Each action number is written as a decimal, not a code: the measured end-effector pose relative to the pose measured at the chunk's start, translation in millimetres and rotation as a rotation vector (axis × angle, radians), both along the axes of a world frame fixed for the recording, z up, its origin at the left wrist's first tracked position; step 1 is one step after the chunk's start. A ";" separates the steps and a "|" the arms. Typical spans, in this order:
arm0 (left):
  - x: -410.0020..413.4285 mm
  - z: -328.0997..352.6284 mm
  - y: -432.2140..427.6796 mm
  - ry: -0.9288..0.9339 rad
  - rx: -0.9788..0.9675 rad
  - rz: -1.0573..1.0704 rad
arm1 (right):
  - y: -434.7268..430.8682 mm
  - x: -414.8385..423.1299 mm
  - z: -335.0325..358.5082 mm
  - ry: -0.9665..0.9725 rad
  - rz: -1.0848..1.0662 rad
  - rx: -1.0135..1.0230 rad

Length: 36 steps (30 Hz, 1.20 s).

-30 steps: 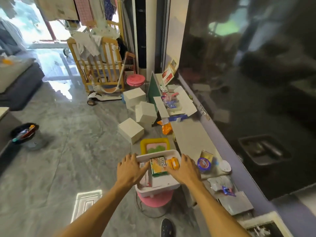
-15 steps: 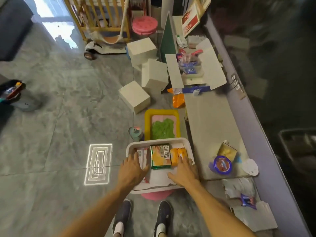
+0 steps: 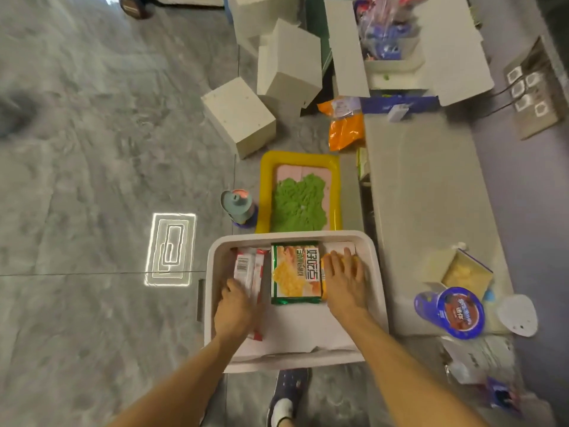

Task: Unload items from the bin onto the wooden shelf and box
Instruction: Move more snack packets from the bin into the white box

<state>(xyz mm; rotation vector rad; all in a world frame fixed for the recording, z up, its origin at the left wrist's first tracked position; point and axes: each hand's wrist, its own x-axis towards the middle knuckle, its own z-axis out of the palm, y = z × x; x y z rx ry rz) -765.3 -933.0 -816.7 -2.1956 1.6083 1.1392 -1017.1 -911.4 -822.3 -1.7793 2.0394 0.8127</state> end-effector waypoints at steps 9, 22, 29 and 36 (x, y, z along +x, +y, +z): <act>-0.4 44.9 -12.2 0.111 0.080 0.112 | 1.9 -3.2 37.8 -0.157 0.003 -0.127; 1.5 283.2 -50.8 0.510 -0.112 0.101 | -23.6 40.2 261.7 -0.508 -0.343 -0.523; 27.5 383.8 -76.6 0.762 -0.294 0.019 | -29.8 68.9 409.4 -0.617 -0.464 -0.780; 33.5 478.3 -117.9 0.854 -0.373 -0.229 | -19.2 82.1 505.3 -0.605 -0.537 -0.957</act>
